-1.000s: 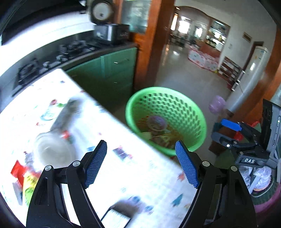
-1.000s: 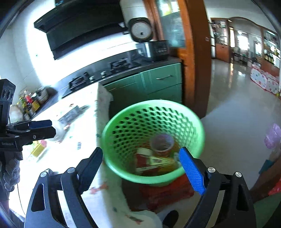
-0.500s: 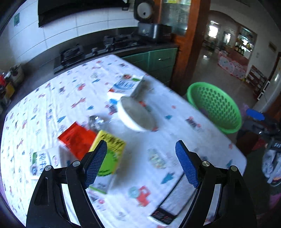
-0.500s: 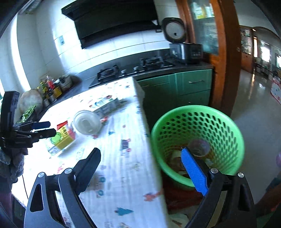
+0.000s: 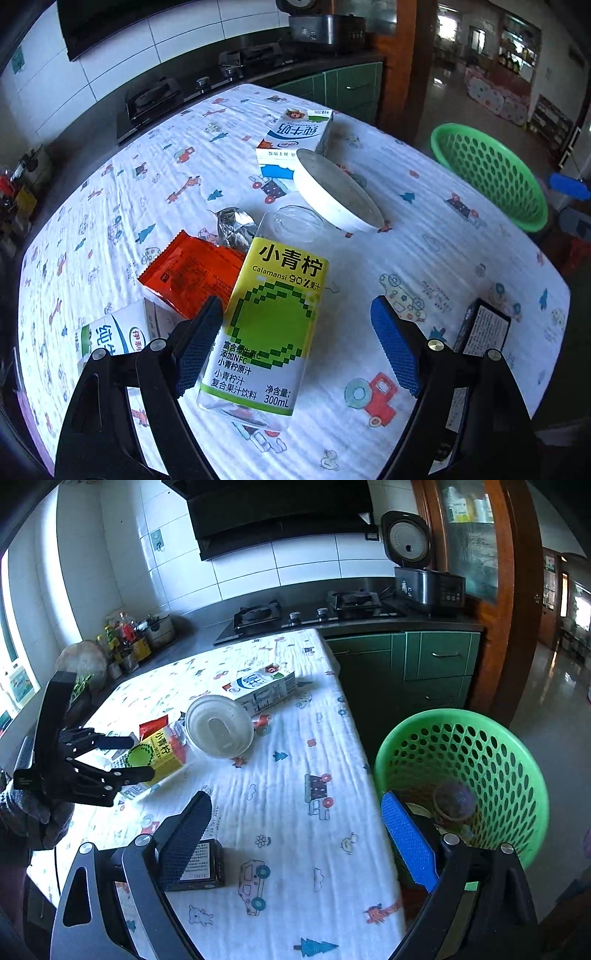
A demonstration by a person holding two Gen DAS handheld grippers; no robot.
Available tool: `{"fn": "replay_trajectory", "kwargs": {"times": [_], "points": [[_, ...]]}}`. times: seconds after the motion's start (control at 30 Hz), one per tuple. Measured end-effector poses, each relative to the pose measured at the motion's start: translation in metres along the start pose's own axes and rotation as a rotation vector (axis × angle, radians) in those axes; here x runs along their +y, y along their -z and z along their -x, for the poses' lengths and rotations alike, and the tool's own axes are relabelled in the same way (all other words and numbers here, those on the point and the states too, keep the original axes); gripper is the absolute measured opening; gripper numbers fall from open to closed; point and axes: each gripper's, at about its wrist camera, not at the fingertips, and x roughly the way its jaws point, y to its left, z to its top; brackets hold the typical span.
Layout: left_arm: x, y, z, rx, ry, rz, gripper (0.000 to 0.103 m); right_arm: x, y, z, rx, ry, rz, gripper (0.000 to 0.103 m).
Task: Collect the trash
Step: 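Grasp the yellow-green lime juice carton on the table with the left gripper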
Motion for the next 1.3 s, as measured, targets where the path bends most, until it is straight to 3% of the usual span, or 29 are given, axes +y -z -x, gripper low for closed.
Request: {"fn": "replay_trajectory", "kwargs": {"times": [0.47,0.67,1.3], "points": [[0.000,-0.010,-0.025,0.057,-0.035,-0.087,0.079,0.007,-0.004,-0.021,0.038,-0.023,-0.003,0.090],[-0.002,-0.008,-0.033,0.061,-0.062,-0.092,0.058,0.012,-0.006,-0.030,0.051,-0.031,0.010,0.090],[0.022,0.012,0.026,-0.044,-0.029,0.047,0.054,0.042,-0.018,-0.073,0.125,-0.128,0.080,0.093]]}}
